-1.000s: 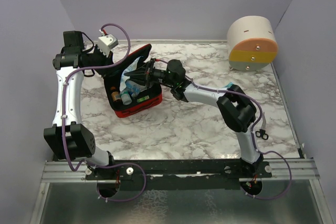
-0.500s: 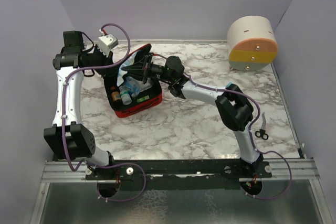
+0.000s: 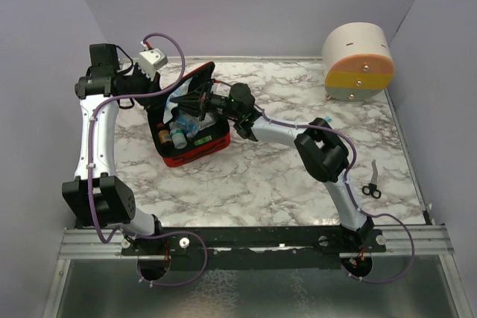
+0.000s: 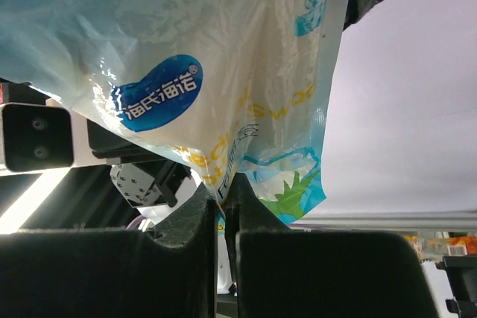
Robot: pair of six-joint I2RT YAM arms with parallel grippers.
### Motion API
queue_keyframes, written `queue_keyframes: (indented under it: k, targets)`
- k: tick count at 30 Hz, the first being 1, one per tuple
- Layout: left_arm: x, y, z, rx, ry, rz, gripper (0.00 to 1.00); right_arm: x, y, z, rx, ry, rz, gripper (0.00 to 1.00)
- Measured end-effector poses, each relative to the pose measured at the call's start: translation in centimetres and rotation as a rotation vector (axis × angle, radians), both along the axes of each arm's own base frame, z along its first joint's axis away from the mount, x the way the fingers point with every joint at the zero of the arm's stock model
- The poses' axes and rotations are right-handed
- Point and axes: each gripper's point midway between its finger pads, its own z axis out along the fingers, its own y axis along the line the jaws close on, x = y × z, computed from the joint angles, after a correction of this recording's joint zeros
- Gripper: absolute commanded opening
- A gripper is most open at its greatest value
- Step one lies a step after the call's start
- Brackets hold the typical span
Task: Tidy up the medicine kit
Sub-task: Place the medical item at the medicine box.
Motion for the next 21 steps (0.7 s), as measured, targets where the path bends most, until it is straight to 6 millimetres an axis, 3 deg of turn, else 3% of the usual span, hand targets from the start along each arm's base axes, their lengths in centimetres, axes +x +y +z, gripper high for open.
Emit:
queue_keyframes:
  k: [10, 21]
  targets:
    - [-0.2, 0.0, 0.0, 0.002, -0.007, -0.001, 0.0, 1.0, 0.5, 1.0, 0.044, -0.028, -0.032, 0.01]
    - [-0.1, 0.0, 0.1, 0.005, -0.022, -0.001, 0.0, 2.8, 0.6, 0.1, 0.023, 0.002, -0.078, 0.01]
